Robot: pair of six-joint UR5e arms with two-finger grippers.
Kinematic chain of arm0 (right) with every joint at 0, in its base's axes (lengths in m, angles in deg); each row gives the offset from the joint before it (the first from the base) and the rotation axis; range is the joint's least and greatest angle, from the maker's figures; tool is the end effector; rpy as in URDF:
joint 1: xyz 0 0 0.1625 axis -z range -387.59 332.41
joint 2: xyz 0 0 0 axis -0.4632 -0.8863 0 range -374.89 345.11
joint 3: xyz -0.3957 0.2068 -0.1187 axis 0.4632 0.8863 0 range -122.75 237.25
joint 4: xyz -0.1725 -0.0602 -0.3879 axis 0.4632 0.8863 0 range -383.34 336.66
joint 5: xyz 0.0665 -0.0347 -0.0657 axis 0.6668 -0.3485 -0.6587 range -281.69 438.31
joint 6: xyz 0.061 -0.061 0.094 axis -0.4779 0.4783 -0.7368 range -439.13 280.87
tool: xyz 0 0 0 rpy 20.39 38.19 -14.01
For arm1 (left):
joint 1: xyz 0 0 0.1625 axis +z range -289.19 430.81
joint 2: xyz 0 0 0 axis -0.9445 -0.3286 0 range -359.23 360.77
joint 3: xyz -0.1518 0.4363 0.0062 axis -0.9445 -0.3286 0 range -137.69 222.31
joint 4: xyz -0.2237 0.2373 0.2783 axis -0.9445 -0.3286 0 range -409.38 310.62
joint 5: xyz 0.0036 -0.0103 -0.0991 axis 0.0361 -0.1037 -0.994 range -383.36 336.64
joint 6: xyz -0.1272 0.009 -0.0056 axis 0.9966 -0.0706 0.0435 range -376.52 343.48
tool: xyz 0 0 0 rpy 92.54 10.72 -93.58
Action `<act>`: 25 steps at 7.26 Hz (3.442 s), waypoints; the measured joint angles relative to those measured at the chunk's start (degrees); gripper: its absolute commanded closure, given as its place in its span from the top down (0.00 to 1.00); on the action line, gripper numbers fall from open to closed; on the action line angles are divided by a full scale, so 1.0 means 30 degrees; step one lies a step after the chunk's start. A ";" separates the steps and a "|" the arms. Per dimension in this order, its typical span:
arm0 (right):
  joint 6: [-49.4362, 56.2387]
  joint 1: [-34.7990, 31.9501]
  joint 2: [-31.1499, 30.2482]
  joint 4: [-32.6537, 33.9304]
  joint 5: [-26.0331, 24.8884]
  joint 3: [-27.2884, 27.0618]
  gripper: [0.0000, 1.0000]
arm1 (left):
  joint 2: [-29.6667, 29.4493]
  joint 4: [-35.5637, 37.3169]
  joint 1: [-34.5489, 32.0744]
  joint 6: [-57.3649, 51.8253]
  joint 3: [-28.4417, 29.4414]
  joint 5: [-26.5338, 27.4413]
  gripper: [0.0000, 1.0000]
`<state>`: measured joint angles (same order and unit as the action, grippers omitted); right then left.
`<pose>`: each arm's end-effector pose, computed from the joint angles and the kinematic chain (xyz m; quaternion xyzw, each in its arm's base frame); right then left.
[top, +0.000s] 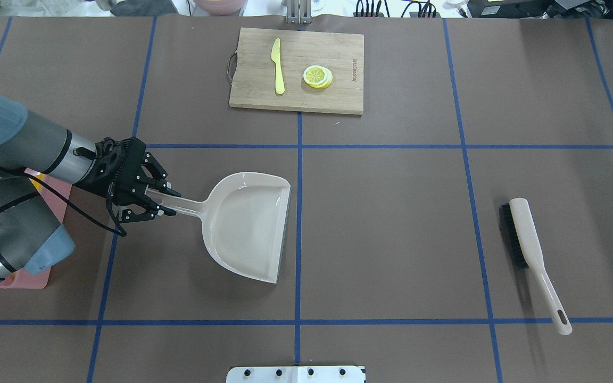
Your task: Sweep and dump trash into bin
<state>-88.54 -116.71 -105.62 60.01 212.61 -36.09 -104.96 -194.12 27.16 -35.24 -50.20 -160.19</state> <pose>0.0362 -0.5150 0.6800 0.0408 -0.3809 0.0383 0.9229 0.4244 -0.4605 0.4099 0.4536 0.4405 0.5960 0.4949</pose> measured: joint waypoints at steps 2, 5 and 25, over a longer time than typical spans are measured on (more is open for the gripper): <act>0.0000 0.0000 -0.0016 -0.0010 0.0019 -0.0008 1.00 | 0.0019 -0.0125 0.0111 0.0005 0.0008 0.0019 0.60; 0.0000 -0.0009 -0.0018 -0.0011 0.0004 -0.0027 1.00 | 0.0166 -0.0144 0.0135 0.0132 -0.0019 0.0017 0.98; -0.0233 -0.0042 -0.0367 -0.0013 -0.0258 -0.0329 1.00 | 0.9903 1.3158 -1.3119 1.1954 -0.5059 0.0578 0.98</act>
<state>-89.24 -116.84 -106.72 59.98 211.84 -37.08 -75.26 -154.65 -12.19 0.62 -65.38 -158.46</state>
